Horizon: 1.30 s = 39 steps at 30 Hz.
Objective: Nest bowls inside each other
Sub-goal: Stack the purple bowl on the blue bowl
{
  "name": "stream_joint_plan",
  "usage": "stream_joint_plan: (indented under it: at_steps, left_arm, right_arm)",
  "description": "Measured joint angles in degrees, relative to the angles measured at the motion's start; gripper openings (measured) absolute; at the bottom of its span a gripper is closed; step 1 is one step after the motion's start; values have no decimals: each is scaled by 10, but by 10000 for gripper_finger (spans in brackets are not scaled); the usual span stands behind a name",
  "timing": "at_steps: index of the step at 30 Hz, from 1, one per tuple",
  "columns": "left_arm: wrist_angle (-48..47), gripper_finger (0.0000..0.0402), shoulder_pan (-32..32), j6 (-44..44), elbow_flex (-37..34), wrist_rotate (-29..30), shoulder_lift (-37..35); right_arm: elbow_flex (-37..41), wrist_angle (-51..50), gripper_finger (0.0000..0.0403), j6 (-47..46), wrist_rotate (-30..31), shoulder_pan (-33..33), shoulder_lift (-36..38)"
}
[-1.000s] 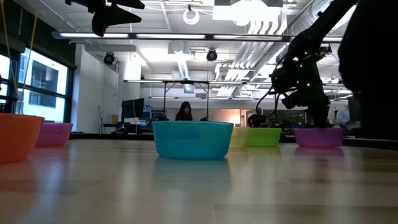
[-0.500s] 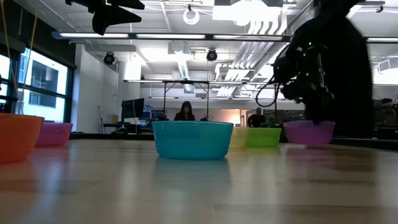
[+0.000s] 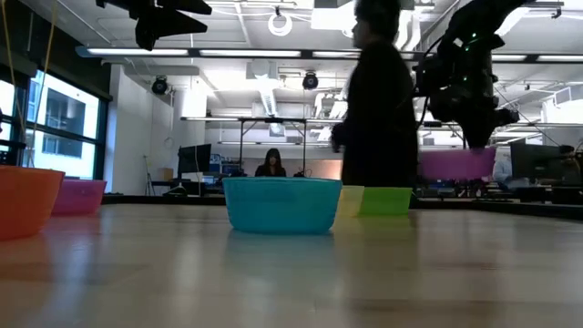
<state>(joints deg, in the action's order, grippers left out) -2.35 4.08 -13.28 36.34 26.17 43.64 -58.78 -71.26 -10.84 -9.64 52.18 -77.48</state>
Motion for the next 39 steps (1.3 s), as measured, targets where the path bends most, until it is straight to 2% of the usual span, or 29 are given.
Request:
stream_joint_plan:
  at_steps: [10, 20, 31, 39]
  left_arm:
    - [-8, 181, 0, 51, 0, 2, 0]
    - [-106, 181, 0, 60, 0, 16, 0]
    - [-170, 181, 0, 85, 0, 17, 0]
    - [-181, 181, 0, 119, 0, 31, 0]
  right_arm:
    - [0, -5, 0, -105, -78, -49, 66]
    - [0, 6, 0, -264, -84, -164, 97]
    - [0, 137, 0, -415, -74, -291, 93]
    - [0, 198, 0, -478, -69, -364, 61]
